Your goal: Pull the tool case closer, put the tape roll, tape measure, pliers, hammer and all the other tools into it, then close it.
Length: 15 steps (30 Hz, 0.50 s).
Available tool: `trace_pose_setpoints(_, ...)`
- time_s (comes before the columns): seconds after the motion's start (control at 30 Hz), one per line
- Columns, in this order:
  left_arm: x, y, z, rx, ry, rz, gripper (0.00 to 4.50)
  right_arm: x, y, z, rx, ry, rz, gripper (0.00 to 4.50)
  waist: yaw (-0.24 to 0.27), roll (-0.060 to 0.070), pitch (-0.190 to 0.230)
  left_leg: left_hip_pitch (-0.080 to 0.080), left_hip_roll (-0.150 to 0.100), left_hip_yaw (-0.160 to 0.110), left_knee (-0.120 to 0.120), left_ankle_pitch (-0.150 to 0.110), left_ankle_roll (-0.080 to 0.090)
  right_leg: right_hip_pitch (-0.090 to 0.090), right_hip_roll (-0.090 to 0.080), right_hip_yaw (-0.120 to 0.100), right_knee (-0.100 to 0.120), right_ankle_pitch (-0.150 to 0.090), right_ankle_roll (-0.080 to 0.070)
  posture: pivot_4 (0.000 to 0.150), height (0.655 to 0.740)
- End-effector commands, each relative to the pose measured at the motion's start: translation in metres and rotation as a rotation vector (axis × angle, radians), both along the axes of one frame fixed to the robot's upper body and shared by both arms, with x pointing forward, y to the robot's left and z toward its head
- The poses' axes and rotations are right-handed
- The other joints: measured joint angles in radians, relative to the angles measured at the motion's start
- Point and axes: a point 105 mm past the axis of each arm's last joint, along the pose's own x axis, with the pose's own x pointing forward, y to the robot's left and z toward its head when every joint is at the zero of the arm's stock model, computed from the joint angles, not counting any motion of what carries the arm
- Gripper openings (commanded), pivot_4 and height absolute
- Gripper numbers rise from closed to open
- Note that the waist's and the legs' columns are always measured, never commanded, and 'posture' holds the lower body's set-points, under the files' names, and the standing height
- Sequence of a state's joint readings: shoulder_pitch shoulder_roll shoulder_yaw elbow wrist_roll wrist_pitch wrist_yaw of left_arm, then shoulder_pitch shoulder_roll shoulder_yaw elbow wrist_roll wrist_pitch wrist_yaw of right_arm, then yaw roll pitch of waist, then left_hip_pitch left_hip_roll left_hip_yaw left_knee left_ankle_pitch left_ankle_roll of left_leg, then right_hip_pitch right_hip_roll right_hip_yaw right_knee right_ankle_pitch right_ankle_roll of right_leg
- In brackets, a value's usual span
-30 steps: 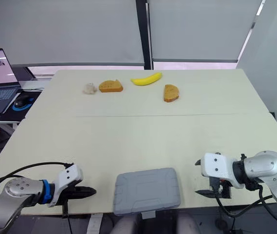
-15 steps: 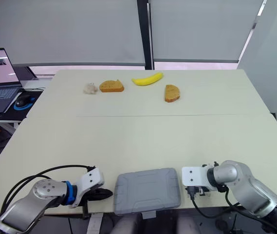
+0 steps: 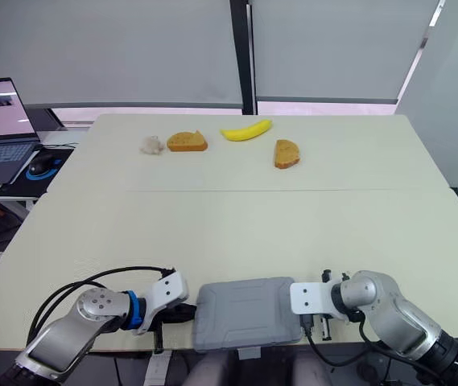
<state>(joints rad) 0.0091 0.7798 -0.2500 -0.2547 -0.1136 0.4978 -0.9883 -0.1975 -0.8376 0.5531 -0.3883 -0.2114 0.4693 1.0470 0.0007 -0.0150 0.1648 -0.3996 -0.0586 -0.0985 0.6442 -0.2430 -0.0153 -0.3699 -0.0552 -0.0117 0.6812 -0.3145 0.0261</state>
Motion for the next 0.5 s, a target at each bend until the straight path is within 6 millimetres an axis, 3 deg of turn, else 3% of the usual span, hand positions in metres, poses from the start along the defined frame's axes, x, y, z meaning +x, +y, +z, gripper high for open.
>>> trace_pose_setpoints(0.03, 0.0021, -0.0163, 0.0066, -0.047, -0.038, -0.051, 0.0, -0.0037, 0.0114, 0.0101, 0.046, -0.013, 0.039, 0.01, 0.0, 0.0, 0.0, 0.0, 0.0, 0.0, 0.0, 0.0, 0.0, 0.0, 0.0, 0.0, 0.0, 0.0, 0.0, 0.15, 0.74)
trace_pose_setpoints(0.5, 0.0021, -0.0173, 0.0023, -0.037, -0.042, -0.065, 0.0, -0.0024, 0.0125, 0.011, 0.048, 0.014, 0.029, 0.01, -0.001, 0.0, 0.0, 0.0, 0.0, 0.0, 0.0, 0.0, 0.0, 0.0, 0.0, 0.0, 0.0, 0.0, 0.0, 0.15, 0.74)
